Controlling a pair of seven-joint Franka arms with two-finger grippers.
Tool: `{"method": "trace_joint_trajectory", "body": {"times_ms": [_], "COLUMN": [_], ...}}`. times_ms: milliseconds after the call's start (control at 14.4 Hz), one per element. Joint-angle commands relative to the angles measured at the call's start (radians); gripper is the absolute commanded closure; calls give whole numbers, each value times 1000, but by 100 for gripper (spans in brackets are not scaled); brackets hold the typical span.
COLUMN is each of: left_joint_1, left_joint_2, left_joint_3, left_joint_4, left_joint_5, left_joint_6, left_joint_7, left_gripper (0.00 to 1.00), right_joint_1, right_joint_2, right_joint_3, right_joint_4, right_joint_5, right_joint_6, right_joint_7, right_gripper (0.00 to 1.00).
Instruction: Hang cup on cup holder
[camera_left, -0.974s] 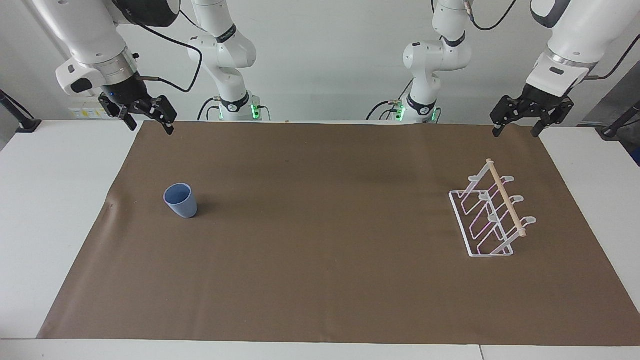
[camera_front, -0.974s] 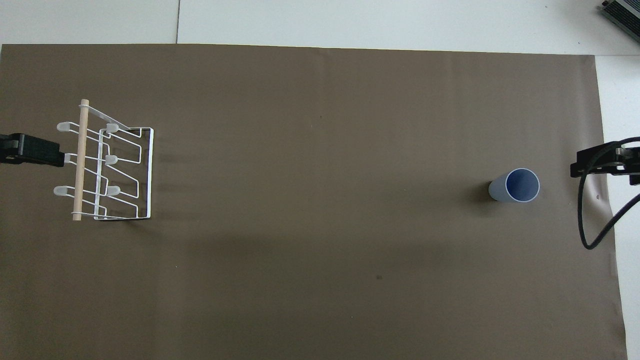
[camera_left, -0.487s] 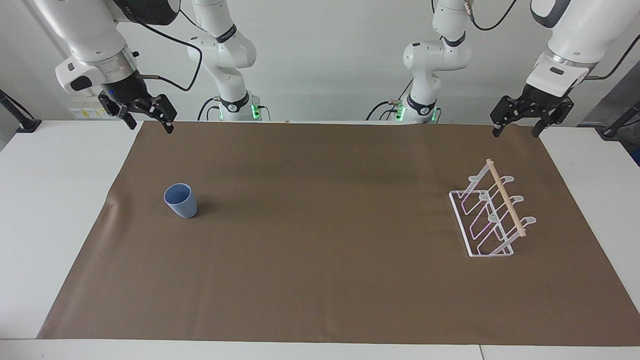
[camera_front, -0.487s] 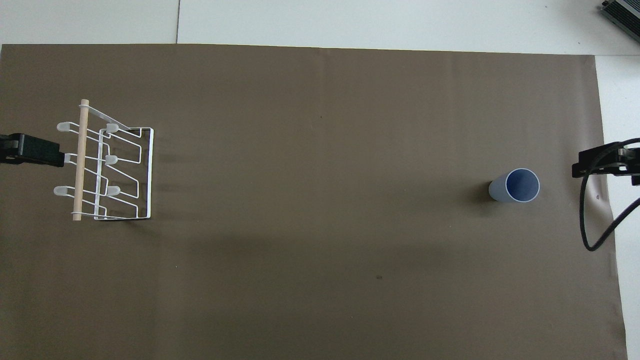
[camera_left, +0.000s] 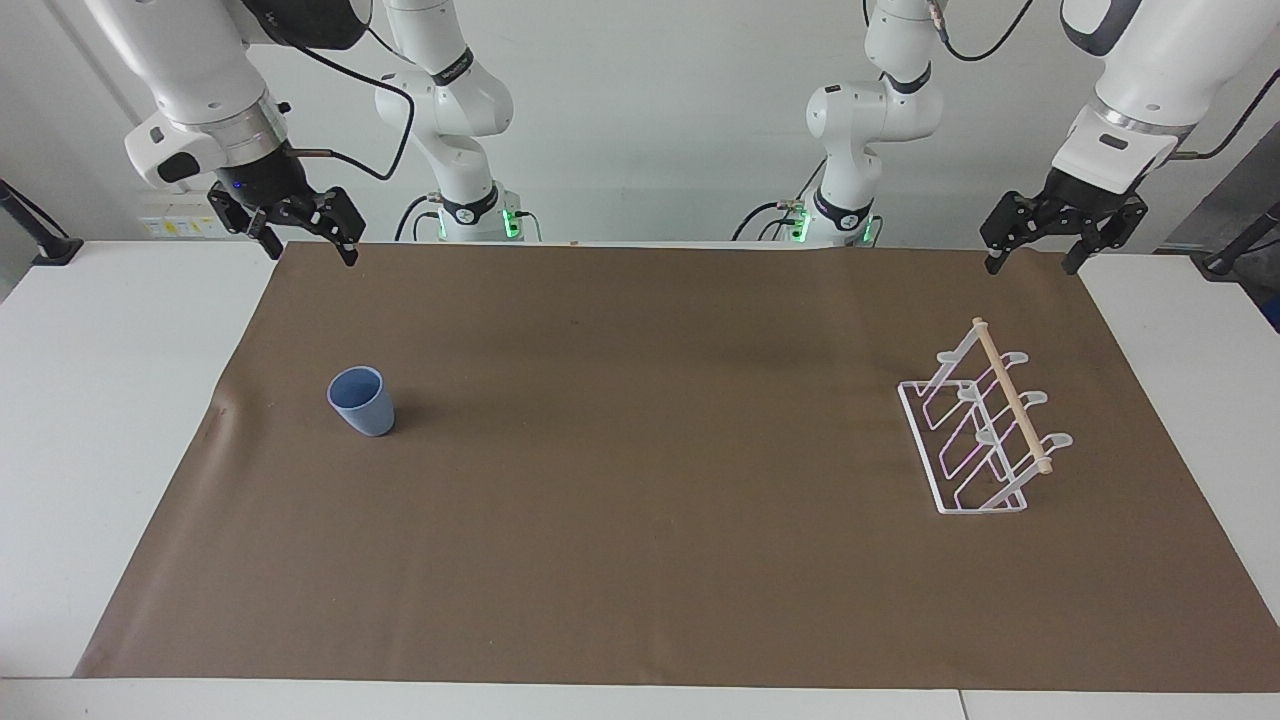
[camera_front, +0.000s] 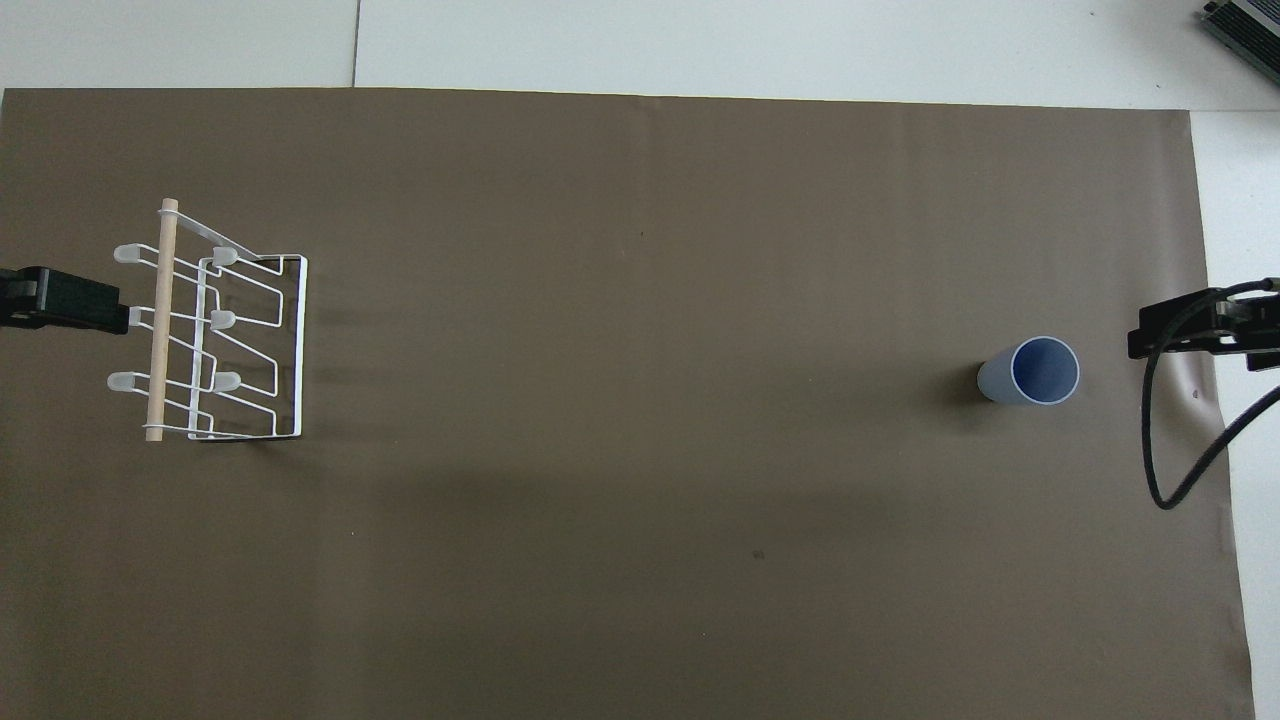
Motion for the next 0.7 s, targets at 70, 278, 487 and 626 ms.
{"method": "trace_joint_trajectory", "body": {"times_ms": [70, 278, 487, 626], "left_joint_1": [11, 11, 11, 11], "left_joint_2": [-28, -28, -28, -28], "left_joint_3": [-6, -6, -6, -6], "left_joint_4": [-34, -34, -34, -34], "left_joint_5": [-1, -1, -1, -1], "left_joint_6": [11, 11, 11, 11], "left_joint_7": [3, 3, 3, 3], "left_gripper": [0, 0, 0, 0], "right_joint_1": [-7, -5, 1, 1], "right_joint_2": [-114, -148, -145, -136], "right_joint_3": [-5, -5, -5, -5], "right_joint_4": [-246, -399, -477, -505], "right_joint_5": [28, 28, 28, 28], "right_joint_6": [205, 356, 460, 500], "right_joint_7": [-51, -59, -57, -60], "right_gripper": [0, 0, 0, 0]}}
